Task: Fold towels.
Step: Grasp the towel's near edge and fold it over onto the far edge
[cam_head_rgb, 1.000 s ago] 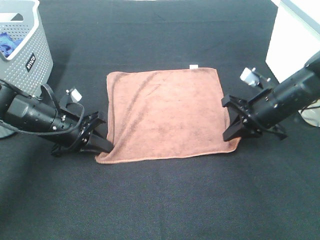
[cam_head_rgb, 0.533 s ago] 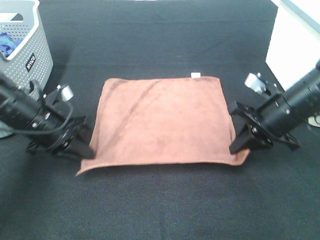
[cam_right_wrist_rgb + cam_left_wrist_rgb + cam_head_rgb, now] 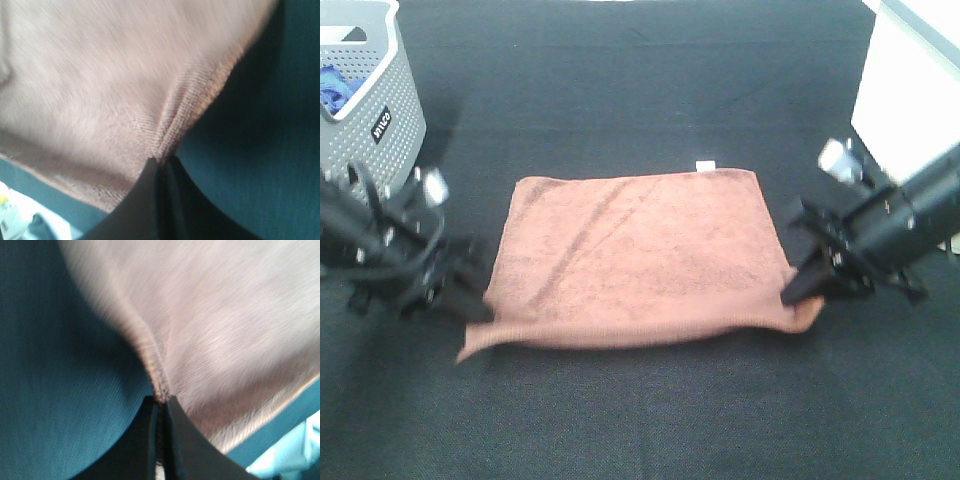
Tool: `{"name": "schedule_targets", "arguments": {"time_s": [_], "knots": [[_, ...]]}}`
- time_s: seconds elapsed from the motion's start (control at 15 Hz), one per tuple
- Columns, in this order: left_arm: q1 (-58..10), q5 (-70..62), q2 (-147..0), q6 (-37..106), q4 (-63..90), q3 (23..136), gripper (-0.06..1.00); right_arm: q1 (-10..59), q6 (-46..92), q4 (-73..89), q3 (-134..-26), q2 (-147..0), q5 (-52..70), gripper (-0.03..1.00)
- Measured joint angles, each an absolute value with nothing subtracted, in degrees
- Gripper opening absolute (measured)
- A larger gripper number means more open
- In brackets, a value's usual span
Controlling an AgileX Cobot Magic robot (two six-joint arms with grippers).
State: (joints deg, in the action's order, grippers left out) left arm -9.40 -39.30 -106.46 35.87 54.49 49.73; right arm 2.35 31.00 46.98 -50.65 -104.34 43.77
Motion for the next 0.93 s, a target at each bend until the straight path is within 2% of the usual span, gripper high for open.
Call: {"name": "schedule_targets", "arguments": {"time_s": [0.2,0.53,0.93], "knots": [[-9.4,-37.5,-106.2,31.5,52.9,56.8,0.01,2.3,31.4,47.2,-59.8,-105.7,44.6,0.00],[-9.4,-30.1,-107.0,24.9,42.5,70.6,0.01,2.3,31.2,47.2,-79.9,-116.5,47.6,0.00],[-9.4,-24.5,-118.8,26.4,41.0,79.6,0.01,2.3,30.2,47.2,-94.8,-129.0,45.8,0.00]]}}
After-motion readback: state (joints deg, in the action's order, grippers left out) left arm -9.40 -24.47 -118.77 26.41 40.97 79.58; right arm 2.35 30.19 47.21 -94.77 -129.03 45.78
